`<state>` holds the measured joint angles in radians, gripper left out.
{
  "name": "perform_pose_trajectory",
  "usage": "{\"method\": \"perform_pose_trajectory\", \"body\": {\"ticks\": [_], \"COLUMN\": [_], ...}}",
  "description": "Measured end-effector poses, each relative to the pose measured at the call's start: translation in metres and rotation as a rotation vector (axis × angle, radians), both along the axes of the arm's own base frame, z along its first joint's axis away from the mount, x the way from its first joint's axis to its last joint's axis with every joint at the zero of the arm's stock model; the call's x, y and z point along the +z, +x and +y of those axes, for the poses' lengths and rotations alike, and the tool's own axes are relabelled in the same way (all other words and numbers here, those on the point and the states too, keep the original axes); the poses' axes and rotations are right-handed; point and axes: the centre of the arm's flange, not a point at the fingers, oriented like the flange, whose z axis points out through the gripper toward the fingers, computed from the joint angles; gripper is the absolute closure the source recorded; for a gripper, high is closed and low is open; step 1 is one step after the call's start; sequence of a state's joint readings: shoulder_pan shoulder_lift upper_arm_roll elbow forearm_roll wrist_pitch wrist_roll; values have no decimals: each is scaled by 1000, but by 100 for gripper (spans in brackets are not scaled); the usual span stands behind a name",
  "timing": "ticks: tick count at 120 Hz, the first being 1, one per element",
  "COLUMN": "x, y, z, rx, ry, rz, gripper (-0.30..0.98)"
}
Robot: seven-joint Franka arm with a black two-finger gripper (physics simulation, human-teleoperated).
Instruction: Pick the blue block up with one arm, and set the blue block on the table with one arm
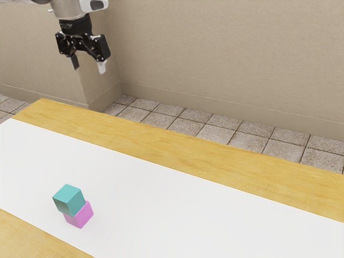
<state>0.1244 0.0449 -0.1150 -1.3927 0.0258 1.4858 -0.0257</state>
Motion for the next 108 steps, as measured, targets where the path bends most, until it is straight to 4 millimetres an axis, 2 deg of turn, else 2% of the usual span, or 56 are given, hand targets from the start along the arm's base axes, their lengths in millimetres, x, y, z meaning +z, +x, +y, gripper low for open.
{"method": "perform_pose_trajectory", "body": {"ticks": [24, 36, 40, 46, 59, 67, 75, 92, 96, 102, 108], "x": [2, 89, 103, 110, 107, 103, 100, 93, 85, 68, 35], "y": [-6, -28, -34, -37, -36, -35, -34, -31, -30, -39, -58], "z": [37, 37, 31, 18, -15, -25, -23, -4, -2, -2, -4], "rx": [92, 106, 100, 80, 24, 9, 18, 60, 66, 73, 82], "ry": [7, 6, 3, -2, -9, -11, -9, -2, 2, 15, 38], "rz": [29, -119, -137, -139, -115, -99, -86, -66, -52, -27, 18], "gripper": [0, 0, 0, 0, 0, 0, 0, 0, 0, 0, 0]}}
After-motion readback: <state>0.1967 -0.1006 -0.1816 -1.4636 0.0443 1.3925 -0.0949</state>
